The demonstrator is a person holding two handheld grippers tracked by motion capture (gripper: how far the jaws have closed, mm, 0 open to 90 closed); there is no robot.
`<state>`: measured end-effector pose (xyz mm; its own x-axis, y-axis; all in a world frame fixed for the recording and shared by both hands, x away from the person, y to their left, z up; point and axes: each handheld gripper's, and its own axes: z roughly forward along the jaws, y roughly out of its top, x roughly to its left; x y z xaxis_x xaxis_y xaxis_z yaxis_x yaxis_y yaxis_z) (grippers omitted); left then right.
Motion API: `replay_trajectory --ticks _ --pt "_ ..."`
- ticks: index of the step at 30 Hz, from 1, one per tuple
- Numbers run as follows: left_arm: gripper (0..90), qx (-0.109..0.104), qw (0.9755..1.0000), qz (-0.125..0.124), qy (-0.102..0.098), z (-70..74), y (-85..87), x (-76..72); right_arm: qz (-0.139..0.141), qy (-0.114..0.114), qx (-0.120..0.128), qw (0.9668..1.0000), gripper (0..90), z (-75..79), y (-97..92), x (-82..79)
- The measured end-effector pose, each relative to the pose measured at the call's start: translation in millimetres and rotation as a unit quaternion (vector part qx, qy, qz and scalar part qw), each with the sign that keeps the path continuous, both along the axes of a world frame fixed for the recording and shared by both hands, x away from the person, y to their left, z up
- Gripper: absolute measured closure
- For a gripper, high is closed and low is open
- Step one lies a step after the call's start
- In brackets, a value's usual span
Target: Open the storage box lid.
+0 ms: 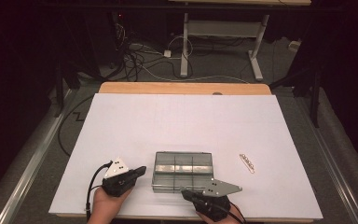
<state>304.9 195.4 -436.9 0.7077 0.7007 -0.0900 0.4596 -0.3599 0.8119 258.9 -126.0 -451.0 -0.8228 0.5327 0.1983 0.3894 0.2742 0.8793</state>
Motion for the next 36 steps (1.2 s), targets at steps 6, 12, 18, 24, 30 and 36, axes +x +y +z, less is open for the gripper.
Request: replay_trajectory --ticks 6,12,18,24,30,36 --pt "87.7 -0.009 0.9999 -0.006 0.001 3.3 1.3 -1.9 0.002 -0.002 0.001 1.0000 90.0 1.7 2.1 0.7" --pt "87.7 -0.017 0.9997 -0.019 0.006 7.1 0.2 -6.1 0.000 -0.005 0.004 1.0000 90.0 4.7 2.3 2.2" --pt "87.7 -0.028 0.9991 -0.031 0.011 9.6 -2.0 -9.8 0.000 -0.009 0.009 0.9999 90.0 7.8 1.7 3.9" --pt "87.7 -0.034 0.9984 -0.045 0.010 13.0 -6.5 -14.8 -0.001 -0.012 0.015 0.9998 90.0 12.6 0.3 5.4" --pt "87.7 -0.042 0.9976 -0.055 0.007 16.1 -10.3 -18.2 -0.003 -0.016 0.015 0.9997 90.0 17.2 1.0 6.0" --pt "87.7 -0.048 0.9969 -0.062 0.009 17.1 -13.6 -20.2 -0.006 -0.020 0.017 0.9996 90.0 20.5 0.7 6.6"
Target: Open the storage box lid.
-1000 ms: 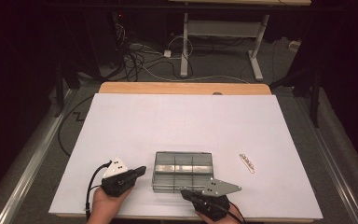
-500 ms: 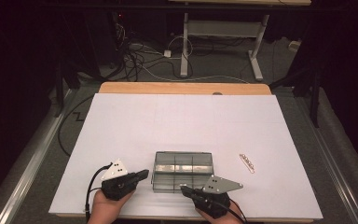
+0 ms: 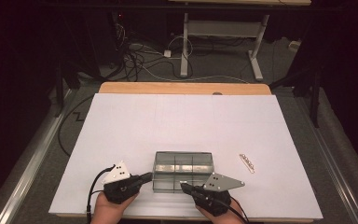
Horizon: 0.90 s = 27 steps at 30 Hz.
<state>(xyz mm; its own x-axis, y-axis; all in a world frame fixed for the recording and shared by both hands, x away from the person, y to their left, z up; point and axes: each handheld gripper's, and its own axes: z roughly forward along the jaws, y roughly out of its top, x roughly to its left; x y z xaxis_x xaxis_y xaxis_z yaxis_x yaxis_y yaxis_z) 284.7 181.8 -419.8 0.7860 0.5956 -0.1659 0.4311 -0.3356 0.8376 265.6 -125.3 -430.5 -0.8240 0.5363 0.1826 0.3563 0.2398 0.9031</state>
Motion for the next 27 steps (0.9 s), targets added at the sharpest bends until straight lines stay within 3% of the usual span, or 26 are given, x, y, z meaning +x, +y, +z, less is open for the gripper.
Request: replay_trajectory --ticks 27 --pt "87.7 -0.009 0.9999 -0.010 -0.003 0.8 -9.0 -0.5 -0.012 0.000 -0.004 0.9999 90.0 -0.5 -0.2 -1.5"
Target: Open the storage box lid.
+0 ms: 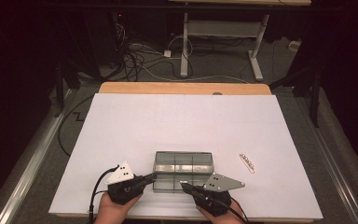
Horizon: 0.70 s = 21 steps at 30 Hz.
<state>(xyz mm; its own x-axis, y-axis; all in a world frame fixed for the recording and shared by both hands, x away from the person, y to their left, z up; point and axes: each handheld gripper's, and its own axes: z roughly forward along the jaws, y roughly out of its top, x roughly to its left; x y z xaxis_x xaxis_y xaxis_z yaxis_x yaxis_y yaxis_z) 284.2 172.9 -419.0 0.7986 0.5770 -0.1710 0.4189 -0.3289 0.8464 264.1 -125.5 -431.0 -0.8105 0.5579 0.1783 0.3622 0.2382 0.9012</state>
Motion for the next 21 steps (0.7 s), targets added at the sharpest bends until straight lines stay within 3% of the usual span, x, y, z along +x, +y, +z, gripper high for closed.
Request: replay_trajectory --ticks 21 --pt "87.7 -0.010 0.9999 -0.002 -0.008 6.6 2.5 8.4 -0.057 -0.003 -0.008 0.9984 90.0 -3.3 -35.5 -3.5"
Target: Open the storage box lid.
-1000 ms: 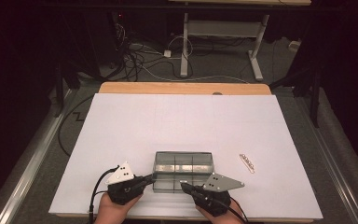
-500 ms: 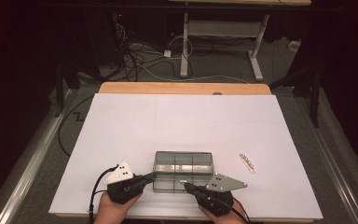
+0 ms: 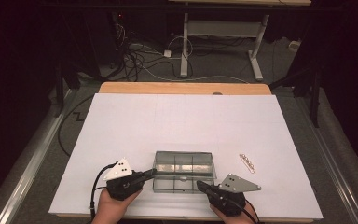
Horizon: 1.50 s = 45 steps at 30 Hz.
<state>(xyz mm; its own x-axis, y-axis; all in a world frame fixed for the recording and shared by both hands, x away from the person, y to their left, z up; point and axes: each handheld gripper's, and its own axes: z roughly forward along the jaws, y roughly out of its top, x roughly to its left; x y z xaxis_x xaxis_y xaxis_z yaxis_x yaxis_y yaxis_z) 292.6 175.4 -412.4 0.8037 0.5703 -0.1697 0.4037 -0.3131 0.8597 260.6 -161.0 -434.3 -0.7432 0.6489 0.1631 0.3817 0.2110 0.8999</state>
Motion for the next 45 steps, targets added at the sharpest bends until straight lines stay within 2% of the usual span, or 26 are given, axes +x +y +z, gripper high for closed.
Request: replay_trajectory --ticks 8,25,33,45 --pt "87.7 0.002 1.0000 -0.002 -0.003 -0.2 -0.3 3.1 -0.031 -0.004 -0.002 0.9995 90.0 -0.5 -24.0 -0.7" --pt "87.7 0.004 1.0000 0.000 -0.007 -2.7 -0.7 6.2 -0.064 -0.017 -0.007 0.9978 90.0 -3.0 -49.7 7.4" --pt "87.7 0.006 1.0000 0.004 -0.007 -4.7 -4.0 8.7 -0.073 -0.020 -0.012 0.9971 90.0 -7.2 -55.9 22.1" --pt "87.7 0.008 0.9999 0.010 -0.001 -8.1 -6.1 22.9 -0.095 -0.015 -0.011 0.9953 90.0 -9.8 -56.8 54.6"
